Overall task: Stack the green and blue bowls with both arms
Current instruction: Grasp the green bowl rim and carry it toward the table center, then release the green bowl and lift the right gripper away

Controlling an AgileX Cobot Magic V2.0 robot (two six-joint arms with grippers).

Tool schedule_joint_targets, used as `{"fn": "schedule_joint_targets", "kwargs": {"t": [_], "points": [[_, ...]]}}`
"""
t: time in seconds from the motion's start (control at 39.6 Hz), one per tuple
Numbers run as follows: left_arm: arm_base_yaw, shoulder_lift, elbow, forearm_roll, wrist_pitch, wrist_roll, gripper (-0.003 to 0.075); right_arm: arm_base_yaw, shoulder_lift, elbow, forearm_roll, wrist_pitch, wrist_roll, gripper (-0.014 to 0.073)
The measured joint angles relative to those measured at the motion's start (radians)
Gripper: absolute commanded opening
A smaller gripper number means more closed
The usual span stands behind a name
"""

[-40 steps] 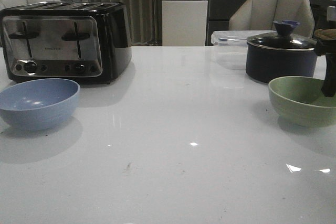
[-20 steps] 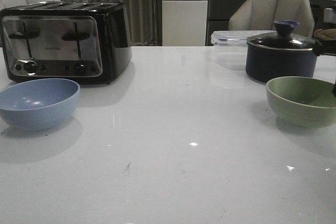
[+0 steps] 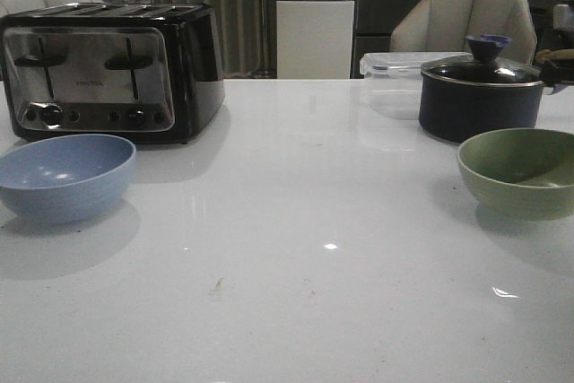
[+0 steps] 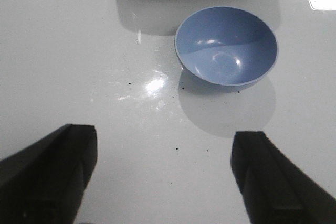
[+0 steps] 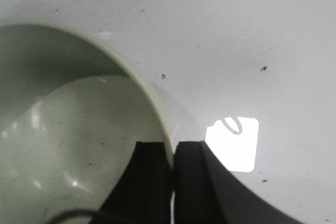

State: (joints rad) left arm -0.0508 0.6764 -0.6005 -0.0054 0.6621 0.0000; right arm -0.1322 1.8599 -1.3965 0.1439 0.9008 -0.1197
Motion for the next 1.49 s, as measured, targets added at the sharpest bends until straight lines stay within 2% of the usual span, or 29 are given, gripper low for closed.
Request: {"fn": "schedule_joint_targets", "kwargs": {"t": [0.15, 0.3, 0.68, 0.81, 1.14, 1.26, 1.42, 1.49], "points": [[0.000, 0.000, 0.000, 0.000, 0.000, 0.000, 0.0582, 0.080, -0.096, 0.000, -0.004, 0.010, -0.014, 0.0037], [0.000, 0.000, 0.000, 0.000, 0.000, 0.000, 0.0582, 0.219, -0.157, 0.000, 0.007, 0.043, -0.022, 0.0037], [0.000, 0.000, 0.000, 0.000, 0.000, 0.000, 0.0582, 0.536, -0.124, 0.000, 0.073, 0.048, -0.026, 0.0037], [0.000, 0.000, 0.000, 0.000, 0.000, 0.000, 0.0582, 0.578, -0.072, 0.000, 0.077, 0.040, -0.027, 0.0037], [0.000, 0.000, 0.000, 0.000, 0.000, 0.000, 0.0582, 0.585, 0.046, 0.000, 0.077, -0.023, -0.027, 0.0050], [0.000, 0.000, 0.000, 0.000, 0.000, 0.000, 0.0582, 0.585, 0.051, 0.000, 0.077, -0.033, -0.027, 0.0147], [0.000, 0.000, 0.000, 0.000, 0.000, 0.000, 0.0582, 0.585, 0.051, 0.000, 0.077, -0.035, -0.027, 0.0395], [0.000, 0.000, 0.000, 0.000, 0.000, 0.000, 0.0582, 0.585, 0.051, 0.000, 0.077, -0.035, -0.027, 0.0445]]}}
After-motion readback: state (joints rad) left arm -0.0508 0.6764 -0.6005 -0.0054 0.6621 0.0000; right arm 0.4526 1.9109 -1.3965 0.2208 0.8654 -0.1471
